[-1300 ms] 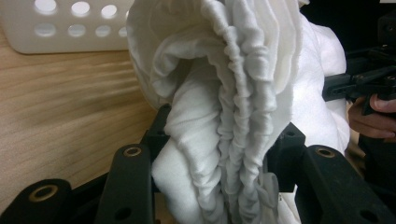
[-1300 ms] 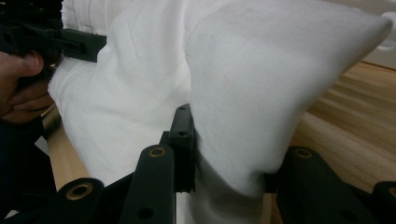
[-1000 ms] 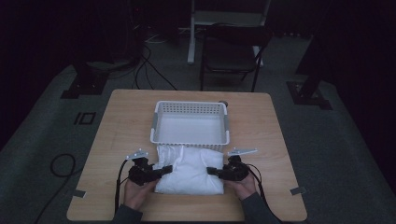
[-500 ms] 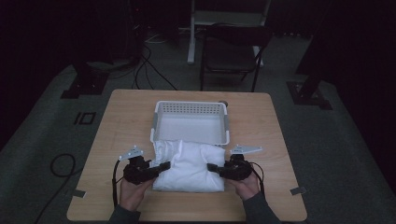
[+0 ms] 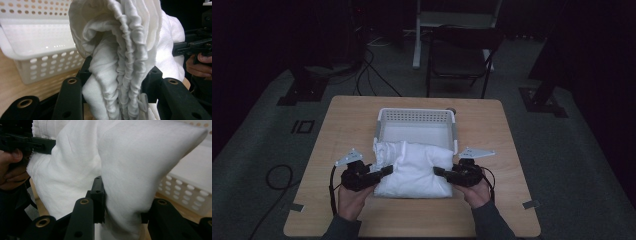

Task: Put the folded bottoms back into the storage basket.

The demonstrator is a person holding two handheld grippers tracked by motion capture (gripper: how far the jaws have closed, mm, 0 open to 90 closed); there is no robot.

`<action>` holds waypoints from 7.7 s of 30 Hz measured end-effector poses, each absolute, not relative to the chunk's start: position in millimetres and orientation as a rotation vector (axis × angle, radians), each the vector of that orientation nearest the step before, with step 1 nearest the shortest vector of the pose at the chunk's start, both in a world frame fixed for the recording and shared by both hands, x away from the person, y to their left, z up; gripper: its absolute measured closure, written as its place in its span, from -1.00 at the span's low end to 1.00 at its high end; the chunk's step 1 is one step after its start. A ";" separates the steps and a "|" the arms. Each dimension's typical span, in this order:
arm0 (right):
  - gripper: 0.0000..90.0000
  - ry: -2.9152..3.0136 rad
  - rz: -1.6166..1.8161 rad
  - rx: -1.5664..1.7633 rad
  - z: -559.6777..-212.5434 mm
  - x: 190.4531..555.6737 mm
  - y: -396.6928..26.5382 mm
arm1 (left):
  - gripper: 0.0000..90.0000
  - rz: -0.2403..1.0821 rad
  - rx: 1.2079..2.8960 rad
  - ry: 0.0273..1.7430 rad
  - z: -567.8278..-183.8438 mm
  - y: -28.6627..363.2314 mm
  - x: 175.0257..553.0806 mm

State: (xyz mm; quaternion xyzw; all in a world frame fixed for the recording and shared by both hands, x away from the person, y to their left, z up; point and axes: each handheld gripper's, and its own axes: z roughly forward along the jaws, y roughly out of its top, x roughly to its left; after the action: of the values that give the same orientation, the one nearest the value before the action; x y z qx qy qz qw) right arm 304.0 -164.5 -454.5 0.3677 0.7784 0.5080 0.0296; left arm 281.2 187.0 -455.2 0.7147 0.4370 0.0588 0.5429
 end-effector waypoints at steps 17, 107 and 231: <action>0.51 2.310 1.590 1.089 -421.9 325.1 -154.7 | 0.23 0.251 1.696 0.990 -421.2 192.4 304.1; 0.52 2.129 1.501 1.164 -382.6 408.0 -143.0 | 0.24 0.380 1.637 1.041 -388.9 178.6 391.5; 0.52 2.198 1.182 1.367 -465.2 448.8 -133.3 | 0.25 0.435 1.822 1.254 -470.5 141.2 440.0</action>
State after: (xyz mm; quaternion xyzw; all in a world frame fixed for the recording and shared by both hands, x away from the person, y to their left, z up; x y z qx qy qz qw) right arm 448.8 -133.3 -465.2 0.4752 0.7640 0.4108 0.1476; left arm 440.0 141.2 -470.5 0.7301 0.5023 0.1742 0.4294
